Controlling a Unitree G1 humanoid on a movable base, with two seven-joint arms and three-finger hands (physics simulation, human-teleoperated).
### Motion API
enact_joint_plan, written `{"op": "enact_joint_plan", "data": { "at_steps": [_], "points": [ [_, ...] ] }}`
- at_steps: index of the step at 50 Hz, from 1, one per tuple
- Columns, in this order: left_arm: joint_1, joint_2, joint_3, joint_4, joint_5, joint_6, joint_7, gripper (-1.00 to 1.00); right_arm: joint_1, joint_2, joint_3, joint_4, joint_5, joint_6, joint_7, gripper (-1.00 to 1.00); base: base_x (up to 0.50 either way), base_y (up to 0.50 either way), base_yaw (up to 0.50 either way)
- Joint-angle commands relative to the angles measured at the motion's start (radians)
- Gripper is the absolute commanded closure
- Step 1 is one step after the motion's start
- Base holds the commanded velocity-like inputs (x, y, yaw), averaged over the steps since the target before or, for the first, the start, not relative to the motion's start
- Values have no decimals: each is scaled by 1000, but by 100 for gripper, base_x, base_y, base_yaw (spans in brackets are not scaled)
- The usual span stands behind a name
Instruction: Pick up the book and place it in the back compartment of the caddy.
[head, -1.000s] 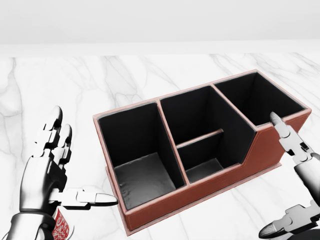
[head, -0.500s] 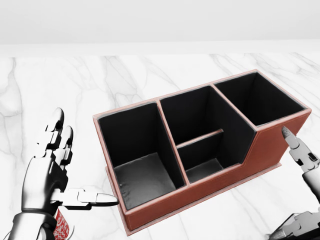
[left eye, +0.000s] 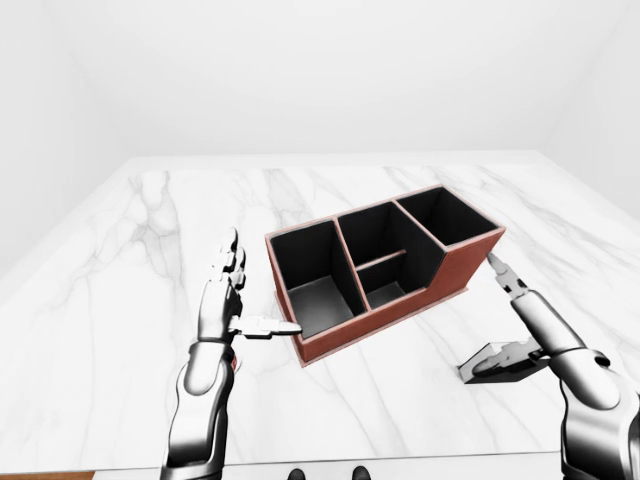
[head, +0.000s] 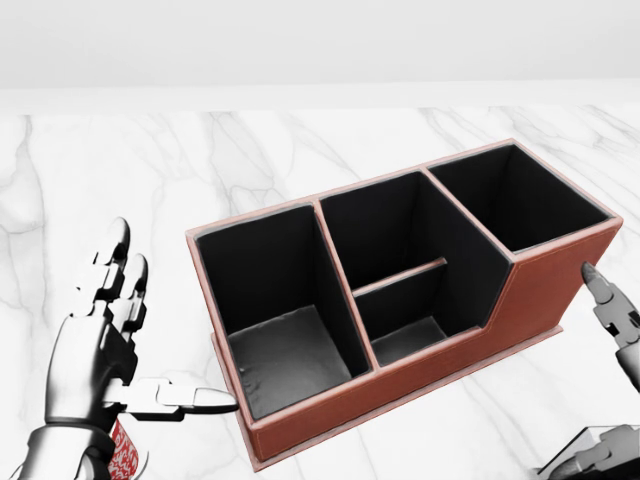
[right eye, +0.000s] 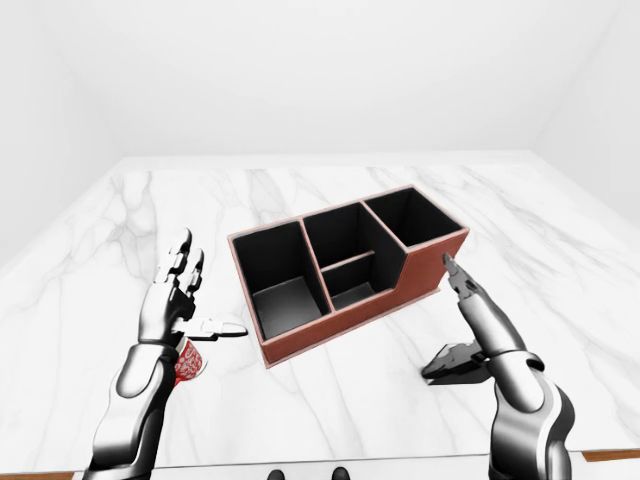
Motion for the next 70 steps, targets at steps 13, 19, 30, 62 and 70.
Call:
{"op": "enact_joint_plan", "data": {
  "at_steps": [13,19,30,62,70],
  "points": [
    [1,-1,-2,4,2,0,0,-100,-11,-26,-3,64,-53,0,-70,-100,0,0,0],
    [-2,1,1,5,1,0,0,-100,-11,-32,-8,87,-59,-16,-86,-100,0,0,0],
    [-2,1,0,7,1,0,0,-100,-8,-38,-11,101,-74,-42,-99,-100,0,0,0],
    [-4,0,-1,14,3,0,1,-100,-1,-56,-23,155,-104,-117,-129,-100,0,0,0],
    [-2,-1,-4,18,6,0,2,-100,11,-51,-31,144,-112,-141,-118,-100,0,0,0]
  ]
}}
